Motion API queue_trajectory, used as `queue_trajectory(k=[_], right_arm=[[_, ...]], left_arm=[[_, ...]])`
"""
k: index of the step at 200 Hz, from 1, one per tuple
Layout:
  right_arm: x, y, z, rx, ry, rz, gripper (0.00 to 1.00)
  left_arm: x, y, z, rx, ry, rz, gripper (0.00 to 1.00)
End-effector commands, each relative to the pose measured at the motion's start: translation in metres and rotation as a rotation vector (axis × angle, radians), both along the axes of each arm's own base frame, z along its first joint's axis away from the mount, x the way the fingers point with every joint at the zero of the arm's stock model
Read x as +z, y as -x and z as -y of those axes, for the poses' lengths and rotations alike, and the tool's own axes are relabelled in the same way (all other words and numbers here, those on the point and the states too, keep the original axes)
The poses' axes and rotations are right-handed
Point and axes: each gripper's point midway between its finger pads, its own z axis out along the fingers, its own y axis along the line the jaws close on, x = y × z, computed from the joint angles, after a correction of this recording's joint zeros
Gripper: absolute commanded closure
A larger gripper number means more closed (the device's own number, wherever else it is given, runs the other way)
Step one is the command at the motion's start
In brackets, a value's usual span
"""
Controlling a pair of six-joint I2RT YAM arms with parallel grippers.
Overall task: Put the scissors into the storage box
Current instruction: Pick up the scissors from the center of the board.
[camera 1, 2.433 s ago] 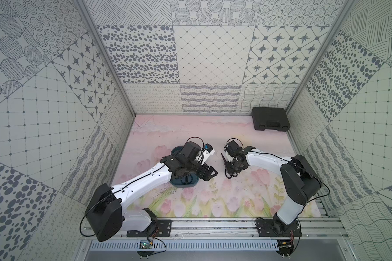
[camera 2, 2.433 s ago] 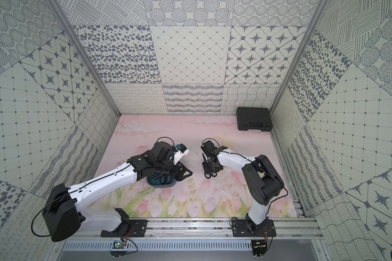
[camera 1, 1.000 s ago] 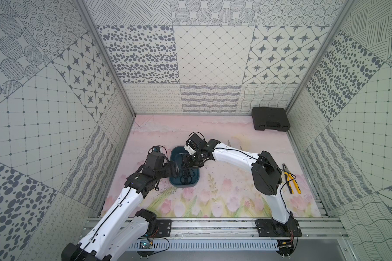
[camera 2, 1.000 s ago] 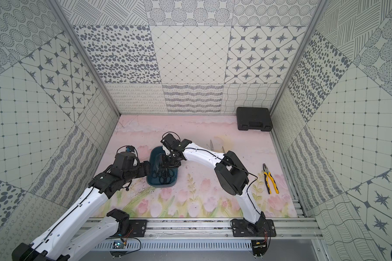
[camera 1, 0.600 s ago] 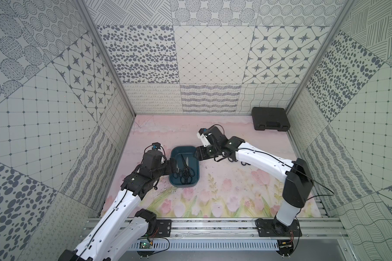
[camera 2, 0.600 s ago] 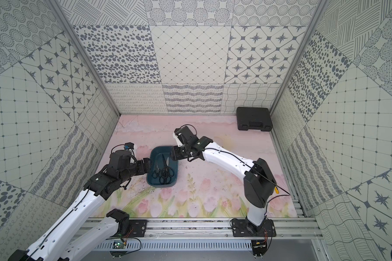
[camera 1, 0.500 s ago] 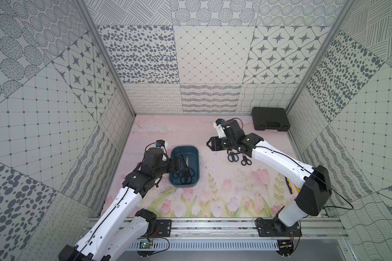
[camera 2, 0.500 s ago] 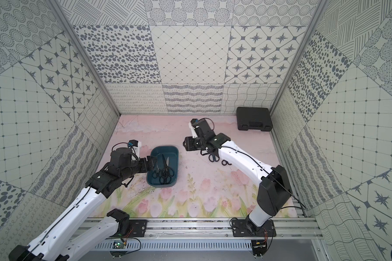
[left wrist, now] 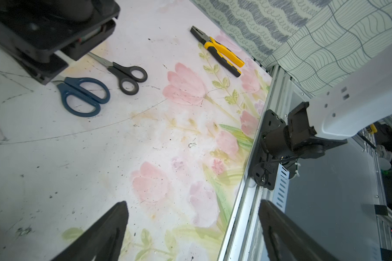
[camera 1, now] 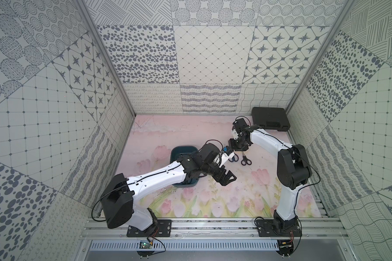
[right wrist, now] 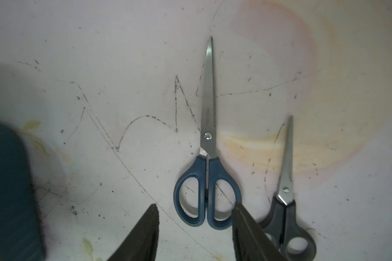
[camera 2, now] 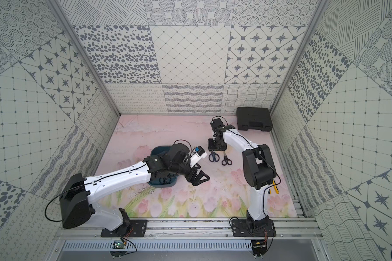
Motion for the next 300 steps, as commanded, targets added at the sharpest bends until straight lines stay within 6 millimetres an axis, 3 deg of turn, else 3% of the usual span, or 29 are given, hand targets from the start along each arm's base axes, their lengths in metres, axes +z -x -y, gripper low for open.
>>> queue_trajectory(k=[1,48,115,163,196,255,300], right_arm=[[-0.001,0.000,0.003,0.012,0.043,-0.008,0.47],[-0.022,0.006,-0.001,0.012,0.083,-0.043,0.50],[-0.033,0.010,0.002,0.004,0.093,-0.050,0.53],[-0.041,0.017,0.004,0.002,0.095,-0.065,0.56],[-0.053,0.018,0.006,0.010,0.110,-0.086,0.58],[-0.071,0.019,0.011,-0.002,0.150,-0.116,0.73],[-0.069,0.023,0.011,0.015,0.144,-0.118,0.87]], left_arm=[[0.011,0.004,0.030,-0.117,0.099,0.069,0.04],[-0.022,-0.024,0.015,0.010,-0.004,0.123,0.03],[-0.040,-0.076,-0.039,0.301,-0.053,0.128,0.02],[-0.048,-0.087,-0.063,0.403,-0.092,0.125,0.02],[-0.051,-0.087,-0.065,0.408,-0.097,0.119,0.02],[-0.051,-0.091,-0.072,0.455,-0.113,0.125,0.02],[-0.045,-0.091,-0.080,0.488,-0.097,0.149,0.02]])
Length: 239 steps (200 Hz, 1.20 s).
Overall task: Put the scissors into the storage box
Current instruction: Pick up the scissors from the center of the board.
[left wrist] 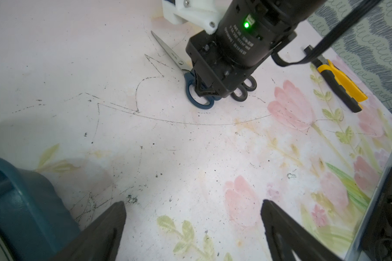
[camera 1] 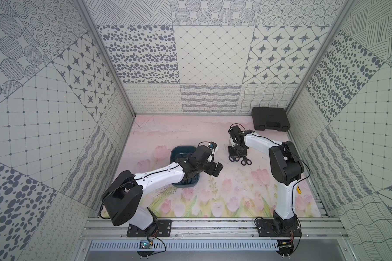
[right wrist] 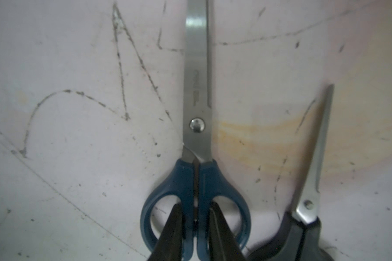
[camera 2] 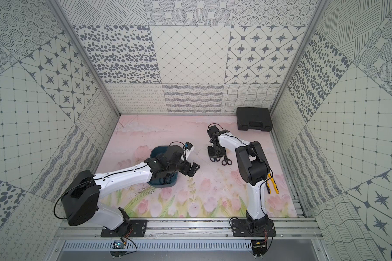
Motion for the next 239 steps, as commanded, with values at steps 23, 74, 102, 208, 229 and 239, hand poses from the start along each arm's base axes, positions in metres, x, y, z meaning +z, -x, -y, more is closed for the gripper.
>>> queue_trajectory(k=[23,74,102,208,229,239], right_arm=[[-0.009,0.009,0.000,0.026,-0.006,-0.026,0.93],[0.027,0.006,-0.002,0.031,-0.043,0.059,1.00],[0.041,0.006,-0.002,0.022,-0.057,0.091,1.00],[0.075,0.013,-0.019,0.046,-0.100,0.118,1.00],[0.097,0.020,-0.039,0.087,-0.123,0.145,1.00],[0.106,0.025,-0.051,0.110,-0.135,0.155,1.00]], left_arm=[[0.016,-0.007,-0.012,0.056,0.049,0.069,0.01],[0.015,-0.004,-0.028,0.090,0.019,0.095,0.01],[0.026,-0.010,-0.043,0.140,0.035,0.136,0.01],[0.033,-0.022,-0.109,0.352,0.052,0.157,0.01],[0.034,-0.025,-0.139,0.449,0.062,0.148,0.01],[0.035,-0.026,-0.156,0.505,0.068,0.136,0.01]])
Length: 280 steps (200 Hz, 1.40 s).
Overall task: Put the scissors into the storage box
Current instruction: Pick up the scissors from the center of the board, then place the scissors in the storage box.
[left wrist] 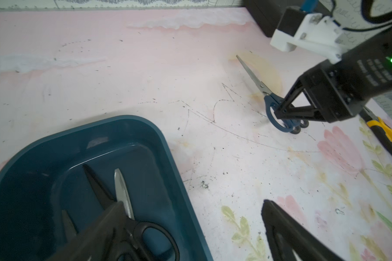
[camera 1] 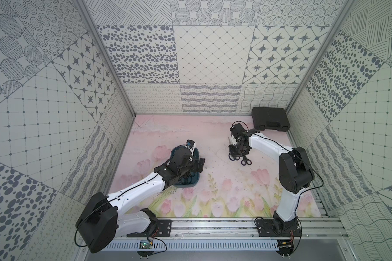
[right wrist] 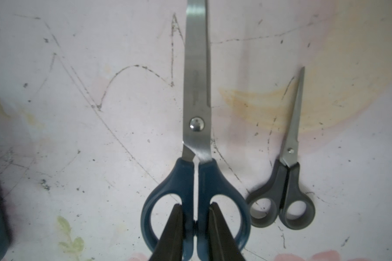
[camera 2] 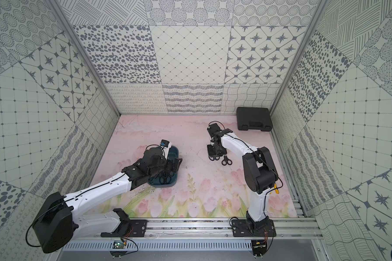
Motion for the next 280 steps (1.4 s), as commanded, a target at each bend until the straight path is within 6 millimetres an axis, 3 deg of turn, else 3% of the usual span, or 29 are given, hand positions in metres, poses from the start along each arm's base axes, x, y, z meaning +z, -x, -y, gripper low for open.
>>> queue_trajectory(k=[1,37,65,111,135,160,202,249,280], right_arm=[[0.050,0.004,-0.033,0.049,-0.076,0.089,1.00],[0.070,0.040,-0.095,0.160,-0.162,0.074,1.00],[0.082,0.068,-0.147,0.221,-0.254,0.046,1.00],[0.073,0.095,-0.231,0.202,-0.511,-0.082,1.00],[0.057,0.103,-0.261,0.163,-0.622,-0.159,1.00],[0.048,0.103,-0.273,0.175,-0.604,-0.149,1.00],[0.026,0.095,-0.274,0.147,-0.556,-0.146,1.00],[0.027,0.092,-0.276,0.162,-0.551,-0.147,0.62],[0.043,0.089,-0.272,0.183,-0.557,-0.096,0.51]], left_arm=[[0.006,-0.007,-0.049,0.190,0.040,-0.002,0.01],[-0.002,0.004,-0.113,0.422,0.067,-0.045,0.01],[-0.009,0.021,-0.148,0.564,0.083,-0.073,0.01],[-0.010,0.038,-0.173,0.680,0.063,-0.096,0.01],[-0.003,0.042,-0.178,0.689,0.061,-0.073,0.01],[0.002,0.043,-0.179,0.684,0.066,-0.049,0.01],[-0.002,0.039,-0.169,0.630,0.065,-0.076,0.01],[-0.002,0.038,-0.171,0.643,0.048,-0.086,0.01],[0.007,0.038,-0.172,0.649,0.062,-0.057,0.01]])
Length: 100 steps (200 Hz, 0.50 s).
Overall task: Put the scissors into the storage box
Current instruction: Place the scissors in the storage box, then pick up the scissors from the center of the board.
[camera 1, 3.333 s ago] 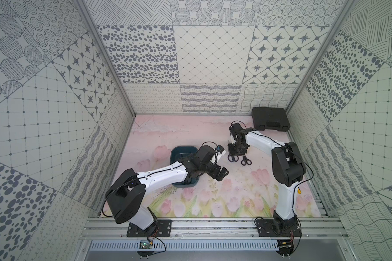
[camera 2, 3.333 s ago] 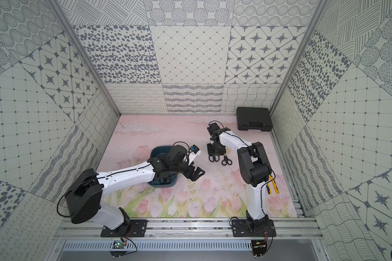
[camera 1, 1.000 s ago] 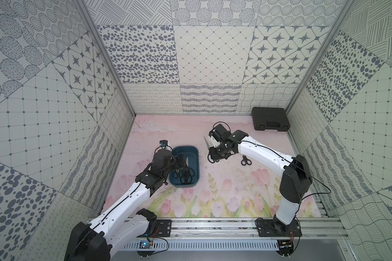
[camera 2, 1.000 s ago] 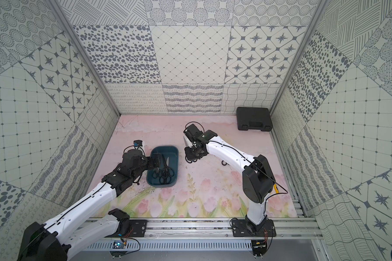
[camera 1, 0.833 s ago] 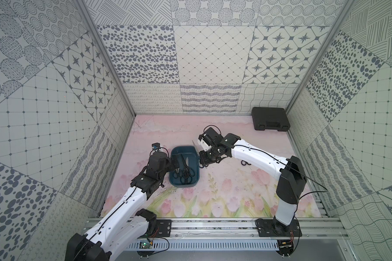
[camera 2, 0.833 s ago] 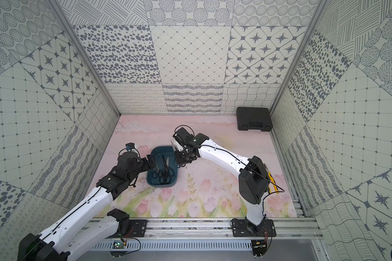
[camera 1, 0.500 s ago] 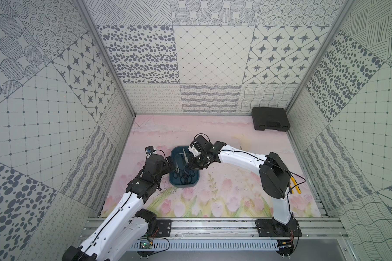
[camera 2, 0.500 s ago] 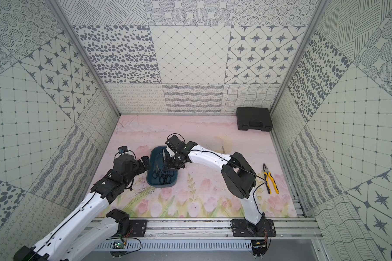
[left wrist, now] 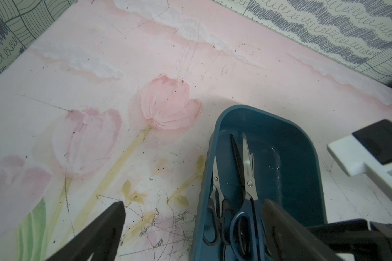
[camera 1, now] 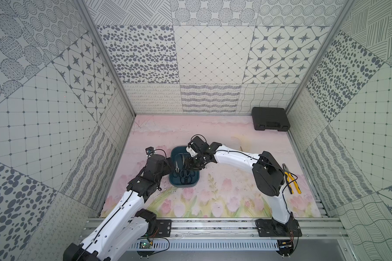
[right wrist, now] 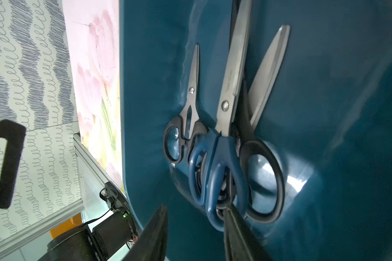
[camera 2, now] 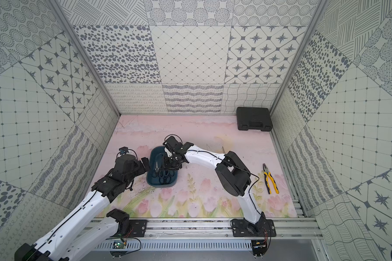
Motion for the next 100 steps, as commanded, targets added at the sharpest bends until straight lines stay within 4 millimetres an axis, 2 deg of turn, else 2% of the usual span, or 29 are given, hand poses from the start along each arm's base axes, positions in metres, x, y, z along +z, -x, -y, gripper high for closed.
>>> queue_trajectory(k=[1,26,42,63,75,86,100], right_arm=[[0.031,-0.009,-0.006,0.013,-0.056,0.085,0.51],[0.064,-0.016,0.003,0.050,-0.076,0.222,0.49],[0.086,-0.032,0.026,0.021,-0.048,0.344,0.45],[0.104,-0.062,0.075,-0.075,-0.028,0.428,0.42],[0.106,-0.079,0.111,-0.137,-0.018,0.440,0.41],[0.102,-0.094,0.147,-0.198,0.024,0.449,0.41],[0.088,-0.107,0.194,-0.266,0.087,0.434,0.40]], left_arm=[[0.012,-0.001,-0.004,0.019,0.002,0.027,0.01],[0.027,-0.009,0.013,-0.067,0.052,0.084,0.01],[0.039,-0.017,0.031,-0.152,0.087,0.116,0.01],[0.060,-0.026,0.059,-0.280,0.123,0.148,0.01],[0.074,-0.030,0.084,-0.385,0.127,0.180,0.01],[0.090,-0.029,0.119,-0.544,0.104,0.221,0.01],[0.101,-0.021,0.169,-0.750,0.027,0.231,0.01]])
